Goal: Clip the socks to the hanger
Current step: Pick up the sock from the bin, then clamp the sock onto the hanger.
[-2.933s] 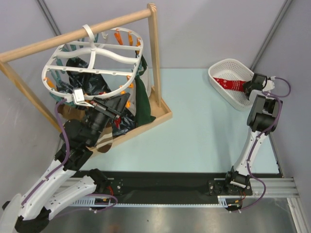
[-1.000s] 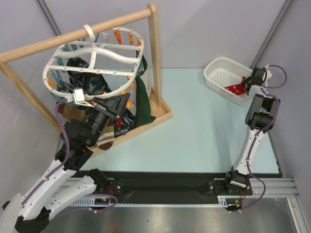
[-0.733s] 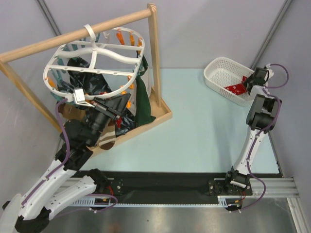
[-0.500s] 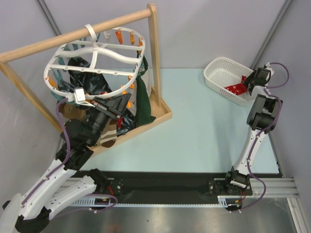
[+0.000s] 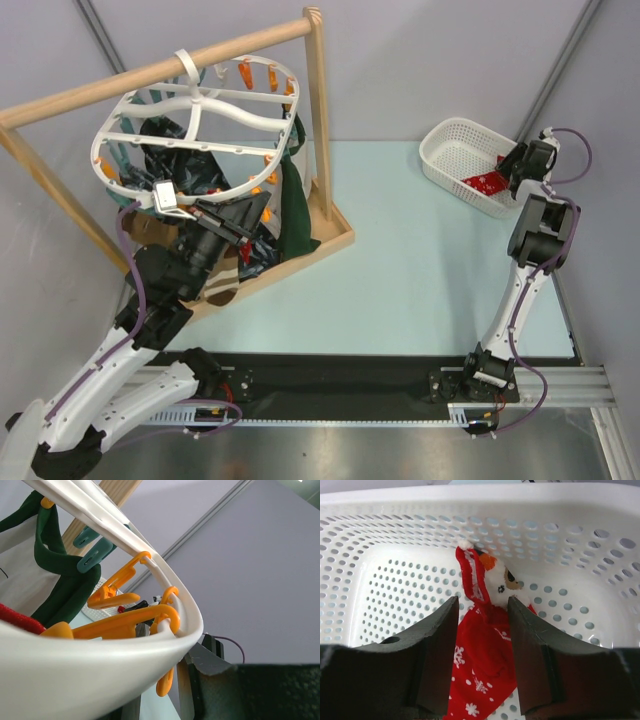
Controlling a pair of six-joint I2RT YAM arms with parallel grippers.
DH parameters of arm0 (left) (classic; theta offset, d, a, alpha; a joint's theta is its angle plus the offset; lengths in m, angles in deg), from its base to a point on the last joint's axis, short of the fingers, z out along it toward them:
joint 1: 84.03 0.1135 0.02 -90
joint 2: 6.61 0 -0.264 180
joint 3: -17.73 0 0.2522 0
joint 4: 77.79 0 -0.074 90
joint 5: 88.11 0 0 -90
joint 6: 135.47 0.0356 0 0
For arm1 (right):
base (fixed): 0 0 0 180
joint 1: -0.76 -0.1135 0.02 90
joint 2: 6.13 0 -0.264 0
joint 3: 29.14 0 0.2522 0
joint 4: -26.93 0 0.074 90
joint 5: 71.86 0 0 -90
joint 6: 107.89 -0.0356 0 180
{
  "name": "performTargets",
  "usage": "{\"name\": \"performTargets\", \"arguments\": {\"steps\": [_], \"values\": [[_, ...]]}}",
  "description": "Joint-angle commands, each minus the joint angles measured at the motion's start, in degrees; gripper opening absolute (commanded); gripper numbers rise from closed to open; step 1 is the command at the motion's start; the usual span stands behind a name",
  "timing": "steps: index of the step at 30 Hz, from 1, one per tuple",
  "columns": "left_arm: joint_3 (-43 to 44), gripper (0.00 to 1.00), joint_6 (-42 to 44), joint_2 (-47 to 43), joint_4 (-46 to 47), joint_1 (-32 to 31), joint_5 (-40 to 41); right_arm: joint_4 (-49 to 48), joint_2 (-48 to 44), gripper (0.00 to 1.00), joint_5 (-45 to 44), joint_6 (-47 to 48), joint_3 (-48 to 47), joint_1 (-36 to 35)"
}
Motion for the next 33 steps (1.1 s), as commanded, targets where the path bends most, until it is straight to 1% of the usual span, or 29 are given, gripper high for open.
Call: {"name": "performTargets", "arguments": {"steps": [1, 4, 6, 9, 10, 11, 13, 14, 16, 17, 19, 20, 22, 23, 24, 25, 26, 27, 29, 30, 31, 33], "values": [[-1.11, 0.0, -1.25, 1.31, -4.36, -0.09, -3.31, -0.5, 1.84, 0.5, -0.07, 1.26, -3.28, 0.58], [-1.02, 0.0, -1.16, 1.4, -4.45, -0.09, -3.22, -0.94, 2.71, 0.48, 0.54, 1.7, -4.68, 0.49], [-1.02, 0.0, -1.24, 1.4, -4.62, -0.09, -3.13, 0.98, 3.59, 0.46, -0.67, 2.31, -6.61, -0.03], [-1.02, 0.0, -1.33, 1.66, -4.8, -0.01, -3.31, 3.44, 5.7, 0.36, -2.0, 2.76, -10.92, -0.38], [-1.02, 0.0, -1.33, 1.66, -4.8, -0.09, -3.22, 4.15, 6.57, 0.25, -2.44, 3.28, -13.28, -0.56], [-1.02, 0.0, -1.33, 1.66, -4.8, -0.09, -3.05, 4.94, 6.76, 0.17, -3.4, 3.63, -14.35, -0.82], [-0.93, 0.0, -1.33, 1.66, -5.15, -0.09, -2.96, 7.14, 6.67, 0.05, -4.28, 4.86, -16.02, -1.7], [-1.02, 0.0, -1.51, 1.66, -5.33, -0.01, -2.96, 7.67, 5.1, 0.0, -5.07, 4.95, -16.2, -1.97], [-1.11, 0.0, -1.86, 1.49, -5.41, -0.01, -3.22, 8.99, 2.47, 0.0, -5.43, 4.08, -15.24, -3.1], [-1.19, 0.0, -1.95, 1.4, -5.5, -0.01, -3.31, 10.65, -1.72, 0.0, -7.43, 2.77, -12.8, -3.46], [-1.54, 0.0, -2.3, 0.96, -5.68, -0.01, -3.4, 11.27, -7.19, 0.0, -7.63, 1.27, -9.19, -4.6], [-2.07, 0.0, -2.56, 0.87, -5.51, -0.01, -3.31, 11.63, -12.87, 0.0, -7.45, -0.22, -4.65, -6.08], [-2.34, 0.0, -2.91, 0.61, -5.42, -0.01, -3.31, 13.29, -19.05, 0.0, -6.49, -1.45, -0.75, -7.85], [-2.51, 0.0, -3.0, 0.61, -5.5, -0.01, -3.31, 14.52, -21.78, 0.0, -4.48, -1.72, 0.66, -9.77], [-2.69, 0.0, -3.0, 0.44, -5.76, -0.01, -3.4, 17.14, -27.9, 0.0, -4.46, -2.07, 3.8, -10.83], [-2.86, 0.0, -3.18, 0.09, -5.77, -0.01, -2.96, 18.3, -30.57, 0.0, -3.94, -1.64, 5.05, -11.89], [-3.21, 0.0, -3.01, -0.09, -5.51, -0.09, -2.7, 19.7, -33.73, 0.0, -3.07, -0.94, 6.2, -14.51], [-3.22, 0.0, -2.92, -0.18, -5.68, -0.01, -2.7, 22.24, -38.98, 0.0, -2.97, 0.54, 8.73, -15.84], [-2.96, 0.0, -2.48, -0.18, -6.03, -0.01, -1.73, 25.06, -44.2, 0.0, -1.66, 1.87, 10.07, -18.65], [-2.87, 0.0, -2.22, -0.09, -5.86, 0.08, -1.55, 29.43, -46.31, 0.0, -2.09, 2.75, 10.25, -22.15], [-2.78, 0.0, -2.21, 0.08, -5.86, 0.08, -1.47, 31.65, -51.11, 0.0, -2.87, 4.06, 10.69, -23.75], [-2.6, 0.0, -2.12, 0.17, -5.16, 0.08, -1.46, 36.04, -56.14, 0.0, -2.18, 4.78, 12.35, -27.35]]}}
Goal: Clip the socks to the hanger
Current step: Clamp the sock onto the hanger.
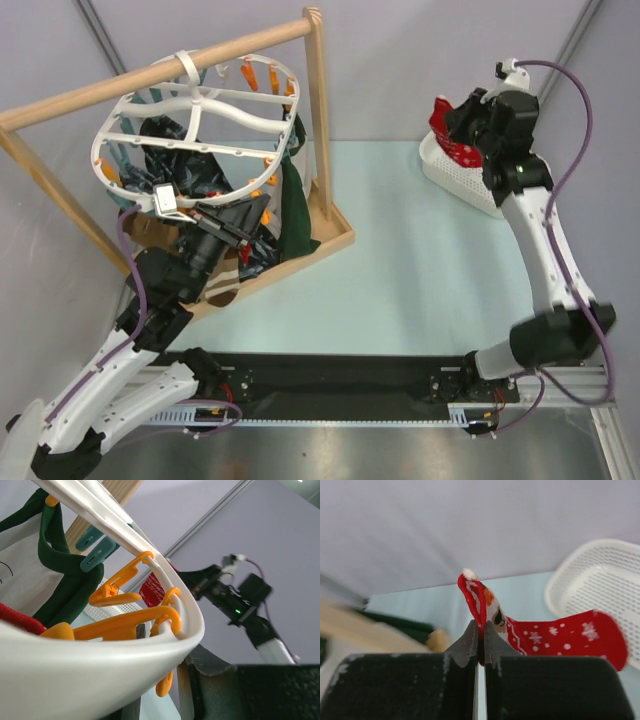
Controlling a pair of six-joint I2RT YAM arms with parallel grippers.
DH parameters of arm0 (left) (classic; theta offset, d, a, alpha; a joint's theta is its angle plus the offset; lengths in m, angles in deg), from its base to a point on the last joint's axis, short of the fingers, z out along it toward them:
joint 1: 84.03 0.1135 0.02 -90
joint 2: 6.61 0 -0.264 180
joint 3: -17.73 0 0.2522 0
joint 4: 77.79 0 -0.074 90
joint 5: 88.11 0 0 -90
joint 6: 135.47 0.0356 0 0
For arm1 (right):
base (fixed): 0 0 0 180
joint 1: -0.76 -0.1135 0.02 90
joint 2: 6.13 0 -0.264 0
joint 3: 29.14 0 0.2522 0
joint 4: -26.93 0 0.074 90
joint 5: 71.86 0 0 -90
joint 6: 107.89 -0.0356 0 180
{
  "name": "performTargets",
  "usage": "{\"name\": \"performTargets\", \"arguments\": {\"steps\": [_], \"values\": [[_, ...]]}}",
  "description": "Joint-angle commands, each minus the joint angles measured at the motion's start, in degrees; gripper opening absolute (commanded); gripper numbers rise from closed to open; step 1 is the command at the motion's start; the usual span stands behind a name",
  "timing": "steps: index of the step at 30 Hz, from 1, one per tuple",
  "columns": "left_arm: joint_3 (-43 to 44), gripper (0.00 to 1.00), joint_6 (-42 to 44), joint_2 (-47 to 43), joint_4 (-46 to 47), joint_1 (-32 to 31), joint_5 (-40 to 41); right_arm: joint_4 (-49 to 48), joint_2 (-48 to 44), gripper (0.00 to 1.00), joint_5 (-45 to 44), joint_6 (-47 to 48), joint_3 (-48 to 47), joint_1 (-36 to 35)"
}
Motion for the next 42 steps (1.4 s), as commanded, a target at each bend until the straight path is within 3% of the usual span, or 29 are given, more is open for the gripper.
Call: {"name": "performTargets", "arguments": {"steps": [1, 6, 8, 14, 24, 42], "values": [[-1.03, 0.0, -2.26, 1.22, -5.42, 0.02, -1.62, 11.82, -11.32, 0.0, 0.88, 3.25, 4.88, -6.67], [-0.41, 0.0, -2.78, 1.75, -4.89, 0.02, -3.11, 21.12, -22.34, 0.0, 3.86, 4.39, 10.43, -18.3], [0.03, 0.0, -2.7, 1.75, -4.89, -0.07, -3.37, 22.81, -25.94, 0.0, 9.19, 4.39, 13.23, -23.22], [0.55, 0.0, -2.17, 0.17, -5.93, -0.07, -4.69, 21.51, -27.63, 0.0, 20.19, 5.28, 15.53, -36.05], [0.03, 0.0, -1.82, -1.51, -6.56, 0.02, -5.75, 10.78, -11.92, 0.0, 39.36, -1.05, 6.76, -42.39], [-0.94, 0.0, -2.61, -0.8, -4.89, -0.07, -7.07, 4.36, 0.85, 0.0, 42.71, -8.96, -6.08, -43.89]]}}
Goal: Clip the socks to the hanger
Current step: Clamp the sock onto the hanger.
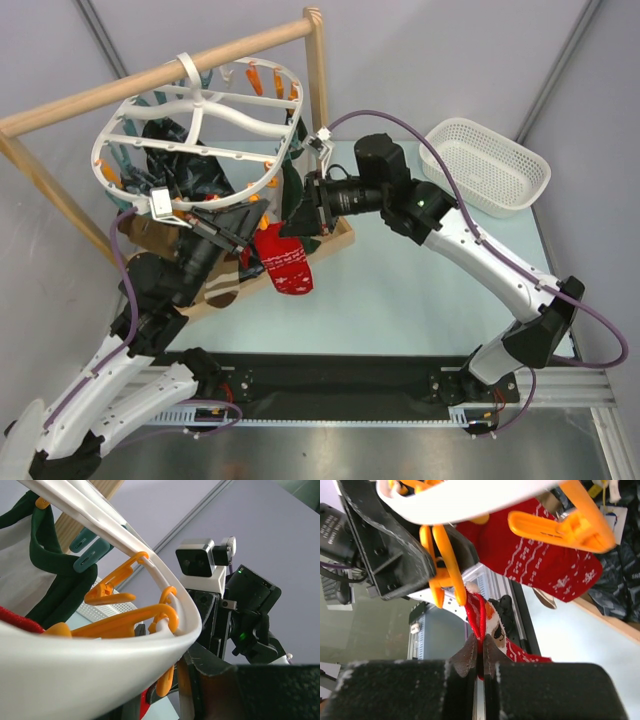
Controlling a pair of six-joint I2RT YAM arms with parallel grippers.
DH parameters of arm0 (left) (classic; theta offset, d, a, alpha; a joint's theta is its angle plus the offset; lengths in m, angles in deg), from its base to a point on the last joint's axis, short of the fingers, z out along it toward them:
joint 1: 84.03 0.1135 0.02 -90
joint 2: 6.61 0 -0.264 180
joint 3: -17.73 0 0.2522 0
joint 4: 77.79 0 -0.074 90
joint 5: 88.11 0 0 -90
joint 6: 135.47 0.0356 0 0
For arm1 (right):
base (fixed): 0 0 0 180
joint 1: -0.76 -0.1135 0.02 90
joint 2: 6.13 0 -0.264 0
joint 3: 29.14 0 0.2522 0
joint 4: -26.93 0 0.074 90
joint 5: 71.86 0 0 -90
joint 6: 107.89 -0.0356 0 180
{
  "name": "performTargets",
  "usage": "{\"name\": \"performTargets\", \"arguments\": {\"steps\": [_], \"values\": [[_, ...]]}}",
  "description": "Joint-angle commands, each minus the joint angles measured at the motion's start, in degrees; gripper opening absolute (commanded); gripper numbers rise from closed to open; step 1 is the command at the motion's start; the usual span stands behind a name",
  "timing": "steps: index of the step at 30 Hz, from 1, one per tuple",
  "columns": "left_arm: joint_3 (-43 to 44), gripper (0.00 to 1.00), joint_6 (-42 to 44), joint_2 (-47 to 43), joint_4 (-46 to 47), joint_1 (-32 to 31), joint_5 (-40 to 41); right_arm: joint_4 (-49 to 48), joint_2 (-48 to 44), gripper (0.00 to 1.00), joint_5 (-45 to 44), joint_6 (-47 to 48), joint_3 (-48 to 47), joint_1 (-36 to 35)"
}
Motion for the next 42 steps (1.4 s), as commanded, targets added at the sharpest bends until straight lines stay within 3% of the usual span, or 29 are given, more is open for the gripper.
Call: {"name": "performTargets", "arguments": {"steps": [1, 42], "values": [[-0.92, 0.0, -2.11, 1.36, -3.95, -0.05, -4.01, -2.77, 0.81, 0.0, 3.05, -2.06, -3.51, 0.41], [-0.65, 0.0, -1.49, 1.19, -4.12, -0.14, -3.3, -21.74, -2.18, 0.0, 11.57, -16.03, 7.03, 2.35]]}}
